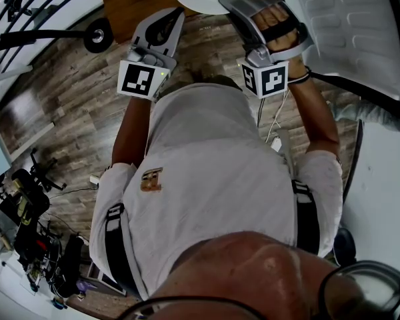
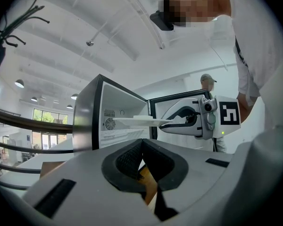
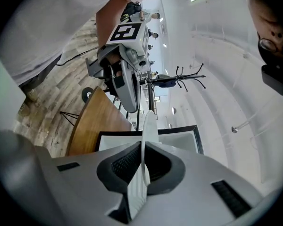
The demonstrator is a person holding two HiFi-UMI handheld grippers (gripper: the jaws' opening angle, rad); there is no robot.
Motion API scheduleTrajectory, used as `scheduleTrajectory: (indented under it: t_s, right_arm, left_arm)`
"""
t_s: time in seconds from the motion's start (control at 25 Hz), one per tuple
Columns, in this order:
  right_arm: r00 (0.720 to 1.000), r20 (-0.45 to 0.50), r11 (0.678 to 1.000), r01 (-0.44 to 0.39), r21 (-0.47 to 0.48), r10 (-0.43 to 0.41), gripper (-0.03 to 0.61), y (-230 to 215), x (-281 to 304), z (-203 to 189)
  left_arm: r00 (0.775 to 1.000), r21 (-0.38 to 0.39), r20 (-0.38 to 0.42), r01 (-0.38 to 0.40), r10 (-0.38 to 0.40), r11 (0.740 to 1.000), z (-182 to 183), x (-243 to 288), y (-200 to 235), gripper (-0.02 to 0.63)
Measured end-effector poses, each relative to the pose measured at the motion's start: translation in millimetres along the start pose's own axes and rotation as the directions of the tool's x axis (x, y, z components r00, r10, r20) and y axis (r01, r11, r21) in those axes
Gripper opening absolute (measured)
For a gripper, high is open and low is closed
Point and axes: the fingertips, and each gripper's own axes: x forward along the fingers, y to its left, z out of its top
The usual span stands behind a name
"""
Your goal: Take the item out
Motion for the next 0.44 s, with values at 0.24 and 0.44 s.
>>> scheduleTrajectory:
  t_s: [0.24, 0.44]
  right_arm:
    - [1.000, 0.005, 1.000, 0.002, -0.005, -0.001, 0.043, -1.2, -4.4, 3.8]
    - [1.000, 0.005, 1.000, -0.001, -0.003, 0.001, 0.043, 2.6, -8.3, 4.6]
  left_arm:
    - [1.000, 0.004, -0.001, -0.002, 0.002, 1.000, 0.1, -2.8, -1.4, 0.018]
    - [1.000, 0.003, -0.009, -0.006, 0.006, 1.000, -2.1, -5.1, -5.8, 0.018]
